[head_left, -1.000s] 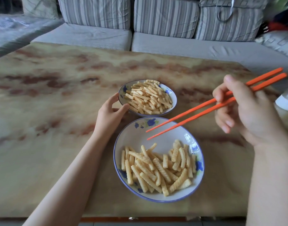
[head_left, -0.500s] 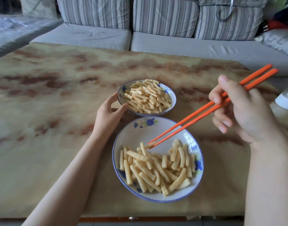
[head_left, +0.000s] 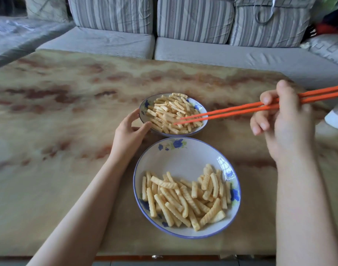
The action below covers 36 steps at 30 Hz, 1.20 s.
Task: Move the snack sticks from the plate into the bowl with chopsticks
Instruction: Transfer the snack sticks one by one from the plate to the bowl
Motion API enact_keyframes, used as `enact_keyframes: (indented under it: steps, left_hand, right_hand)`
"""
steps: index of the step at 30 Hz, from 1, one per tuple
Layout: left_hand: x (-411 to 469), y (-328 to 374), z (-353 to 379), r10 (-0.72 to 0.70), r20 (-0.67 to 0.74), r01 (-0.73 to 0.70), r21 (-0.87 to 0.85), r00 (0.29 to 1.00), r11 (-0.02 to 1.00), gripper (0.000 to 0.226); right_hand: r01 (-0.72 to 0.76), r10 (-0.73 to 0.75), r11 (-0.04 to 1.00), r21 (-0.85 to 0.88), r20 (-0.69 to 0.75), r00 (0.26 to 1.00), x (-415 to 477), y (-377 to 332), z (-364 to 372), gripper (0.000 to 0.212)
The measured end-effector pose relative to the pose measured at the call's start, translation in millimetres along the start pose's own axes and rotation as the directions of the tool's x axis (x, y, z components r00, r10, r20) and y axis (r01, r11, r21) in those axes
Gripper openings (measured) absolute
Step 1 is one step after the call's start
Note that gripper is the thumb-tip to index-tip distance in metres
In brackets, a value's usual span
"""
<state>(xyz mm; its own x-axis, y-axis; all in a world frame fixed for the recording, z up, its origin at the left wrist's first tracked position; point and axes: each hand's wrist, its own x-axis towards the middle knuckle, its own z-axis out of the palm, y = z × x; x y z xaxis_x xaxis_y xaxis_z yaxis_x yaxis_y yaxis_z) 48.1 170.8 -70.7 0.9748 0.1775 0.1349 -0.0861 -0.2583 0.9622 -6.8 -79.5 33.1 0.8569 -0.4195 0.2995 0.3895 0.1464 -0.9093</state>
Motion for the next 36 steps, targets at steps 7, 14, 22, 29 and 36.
enact_keyframes:
  steps: [7,14,22,29,36]
  left_hand:
    - [-1,0,1,0.012,-0.004,-0.012,0.004,1.000,1.000,0.047]
    - [-1,0,1,0.022,-0.006,-0.022,0.016,1.000,1.000,0.047]
    - [-1,1,0,0.004,-0.005,-0.004,0.005,1.000,1.000,0.046]
    - [0,0,0,0.017,-0.004,-0.017,0.011,1.000,1.000,0.046]
    - [0,-1,-1,0.027,0.003,-0.027,0.011,1.000,1.000,0.049]
  right_hand:
    - [0.043,-0.048,0.998,-0.047,-0.128,0.991,-2,26,39,0.045]
    - [0.051,-0.045,0.980,-0.191,0.036,0.998,-2,48,48,0.045]
    - [0.070,-0.056,0.985,-0.160,0.092,0.994,-4,14,25,0.044]
    - [-0.019,0.101,0.972,-0.235,0.342,0.934,-14,-17,-4,0.042]
    - [-0.055,0.189,0.951,-0.305,0.431,0.882,-20,-25,-9,0.043]
